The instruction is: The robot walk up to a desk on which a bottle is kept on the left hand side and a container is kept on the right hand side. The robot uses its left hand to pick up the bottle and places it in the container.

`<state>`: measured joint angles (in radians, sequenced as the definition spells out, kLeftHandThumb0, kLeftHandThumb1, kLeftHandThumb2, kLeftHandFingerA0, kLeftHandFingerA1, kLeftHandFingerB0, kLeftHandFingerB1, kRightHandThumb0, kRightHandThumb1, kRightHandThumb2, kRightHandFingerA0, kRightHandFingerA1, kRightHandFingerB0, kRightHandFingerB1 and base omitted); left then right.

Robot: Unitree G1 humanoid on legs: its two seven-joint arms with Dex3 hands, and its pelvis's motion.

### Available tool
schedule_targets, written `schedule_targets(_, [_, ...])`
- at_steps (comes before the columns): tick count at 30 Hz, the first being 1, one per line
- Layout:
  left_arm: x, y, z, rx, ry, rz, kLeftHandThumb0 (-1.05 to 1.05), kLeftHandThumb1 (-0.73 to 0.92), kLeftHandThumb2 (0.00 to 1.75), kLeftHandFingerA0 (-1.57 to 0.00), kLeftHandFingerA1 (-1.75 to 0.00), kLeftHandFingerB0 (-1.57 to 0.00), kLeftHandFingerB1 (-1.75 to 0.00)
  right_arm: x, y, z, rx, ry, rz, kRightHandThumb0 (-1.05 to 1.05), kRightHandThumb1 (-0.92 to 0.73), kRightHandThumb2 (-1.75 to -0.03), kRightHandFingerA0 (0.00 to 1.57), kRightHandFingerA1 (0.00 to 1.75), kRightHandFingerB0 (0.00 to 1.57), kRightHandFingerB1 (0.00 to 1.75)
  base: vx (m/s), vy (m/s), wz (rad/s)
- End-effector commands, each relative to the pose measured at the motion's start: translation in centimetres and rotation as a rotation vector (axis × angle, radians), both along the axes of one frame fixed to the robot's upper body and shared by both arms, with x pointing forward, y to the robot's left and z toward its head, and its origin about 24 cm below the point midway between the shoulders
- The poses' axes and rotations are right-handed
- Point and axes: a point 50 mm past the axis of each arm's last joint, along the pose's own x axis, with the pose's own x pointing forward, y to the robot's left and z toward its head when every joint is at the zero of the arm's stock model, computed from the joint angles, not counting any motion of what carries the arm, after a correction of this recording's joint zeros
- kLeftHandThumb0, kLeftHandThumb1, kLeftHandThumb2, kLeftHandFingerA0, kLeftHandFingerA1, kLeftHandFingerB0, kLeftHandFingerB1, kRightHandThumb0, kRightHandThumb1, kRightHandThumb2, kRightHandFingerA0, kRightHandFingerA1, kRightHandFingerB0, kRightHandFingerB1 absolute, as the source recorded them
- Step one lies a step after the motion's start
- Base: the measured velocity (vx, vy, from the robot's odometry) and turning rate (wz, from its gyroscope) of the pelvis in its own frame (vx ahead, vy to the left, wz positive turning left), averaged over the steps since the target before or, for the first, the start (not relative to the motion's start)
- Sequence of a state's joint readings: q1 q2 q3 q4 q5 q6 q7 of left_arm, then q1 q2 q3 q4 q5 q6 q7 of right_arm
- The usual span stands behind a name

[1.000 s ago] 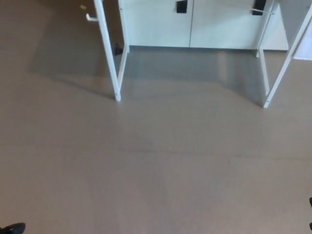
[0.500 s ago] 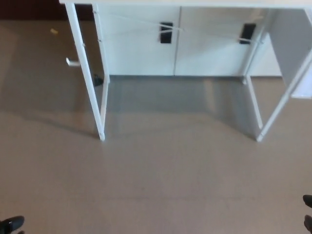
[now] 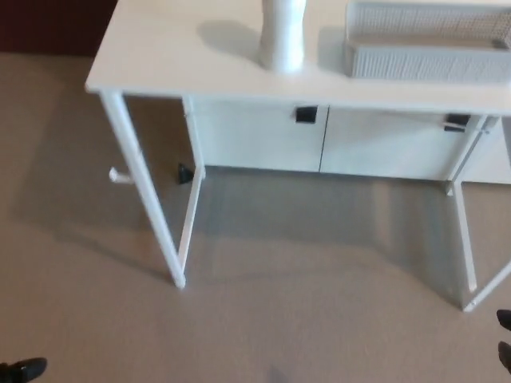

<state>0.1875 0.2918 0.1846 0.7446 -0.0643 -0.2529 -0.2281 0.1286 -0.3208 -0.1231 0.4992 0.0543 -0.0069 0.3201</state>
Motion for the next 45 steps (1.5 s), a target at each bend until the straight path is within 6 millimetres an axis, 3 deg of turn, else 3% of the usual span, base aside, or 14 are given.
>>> schedule_targets(1, [-0.1,0.5,0.5,0.029,-0.015,-0.014,-0.79,0.66,0.78,-0.57,-0.46,-0.47,-0.41,-0.6,-0.3,-0.1,-0.023,0.027,-0.002,-0.52,-0.83,-0.64,0.20,0.38,0.17,0.34,0.42,0.113,-0.31])
schedule_targets(18, [-7.3,0.5,-1.3,0.069,0.157,-0.031,-0.81,0.68,0.76,-0.54,-0.43,-0.46,-0.39,-6.9,-1.2,-2.6,-0.039,0.197,-0.012,-0.55,-0.79,-0.77,0.17,0.42,0.12,0.38,0.46,0.142,-0.12])
schedule_targets(23, [-7.9,0.5,-1.6,0.080,0.194,-0.035,-0.71,0.78,0.65,-0.55,-0.38,-0.47,-0.34,-7.7,-1.5,-2.9,-0.009,0.204,-0.038,-0.52,-0.78,-0.77,0.15,0.43,0.09,0.38,0.26,-0.119,0.01])
schedule_targets(24, [-8.1,0.6,-1.8,0.086,0.216,-0.034,-0.71,0.62,0.98,-0.43,-0.52,-0.35,-0.47,-7.9,-1.7,-2.9,0.001,0.212,-0.052,-0.52,-0.78,-0.77,0.13,0.42,0.09,0.37,0.21,-0.111,0.02])
schedule_targets(25, [-8.1,0.6,-1.8,0.086,0.216,-0.034,-0.71,0.62,0.98,-0.43,-0.52,-0.35,-0.47,-7.9,-1.7,-2.9,0.001,0.212,-0.052,-0.52,-0.78,-0.77,0.13,0.42,0.09,0.37,0.19,-0.096,-0.07])
schedule_targets(26, [-8.4,0.8,-2.1,0.098,0.254,-0.032,-0.69,0.76,0.64,-0.52,-0.39,-0.43,-0.34,-8.3,-1.9,-3.0,0.019,0.226,-0.067,-0.30,-0.71,-1.16,0.02,0.50,0.01,0.49,0.08,-0.046,-0.08])
schedule_targets(29, [-8.4,1.0,-2.2,0.084,0.272,-0.006,-0.67,0.75,0.63,-0.52,-0.43,-0.44,-0.34,-8.5,-2.1,-3.0,0.025,0.235,-0.066,-0.30,-0.71,-1.16,0.01,0.50,0.00,0.48,0.04,0.000,-0.06])
schedule_targets(30, [-8.5,1.1,-2.3,0.076,0.276,0.009,-0.65,0.75,0.64,-0.51,-0.40,-0.43,-0.34,-8.5,-2.2,-3.1,0.024,0.238,-0.066,-0.51,-0.79,-0.75,0.14,0.42,0.10,0.37,0.00,0.000,0.00])
schedule_targets(31, [-8.4,1.1,-2.3,0.074,0.279,0.017,-0.65,0.74,0.63,-0.52,-0.40,-0.43,-0.34,-8.5,-2.2,-3.1,0.023,0.238,-0.068,-0.29,-0.71,-1.16,0.02,0.49,0.01,0.49,0.06,0.082,-0.11])
schedule_targets(40, [-8.5,1.6,-2.4,0.033,0.275,0.091,-0.63,0.72,0.62,-0.56,-0.50,-0.45,-0.34,-8.5,-2.2,-3.4,0.011,0.252,-0.067,-0.29,-0.71,-1.15,0.02,0.49,0.01,0.48,0.08,0.158,-0.02])
schedule_targets(41, [-8.4,1.6,-2.3,0.033,0.279,0.081,-0.67,0.62,0.95,-0.50,-0.61,-0.37,-0.49,-8.5,-2.2,-3.4,0.018,0.243,-0.063,-0.30,-0.70,-1.15,0.01,0.49,0.00,0.48,0.11,0.039,0.08])
schedule_targets(42, [-8.4,1.7,-2.3,0.030,0.282,0.090,-0.64,0.73,0.62,-0.51,-0.53,-0.44,-0.34,-8.5,-2.2,-3.3,0.020,0.243,-0.062,-0.30,-0.70,-1.15,0.01,0.49,0.00,0.48,0.10,-0.020,0.01])
schedule_targets(44, [-8.3,1.8,-2.3,0.028,0.282,0.093,-0.64,0.73,0.62,-0.48,-0.56,-0.44,-0.34,-8.6,-2.2,-3.2,0.026,0.240,-0.059,-0.30,-0.72,-1.16,0.01,0.50,0.00,0.49,0.09,-0.045,0.06])
schedule_targets(45, [-8.2,2.0,-2.2,0.019,0.257,0.105,-0.60,0.71,0.61,-0.41,-1.33,-0.56,-1.21,-8.7,-2.2,-3.2,0.024,0.243,-0.062,-0.29,-0.72,-1.16,0.01,0.49,0.00,0.48,0.06,-0.071,0.10])
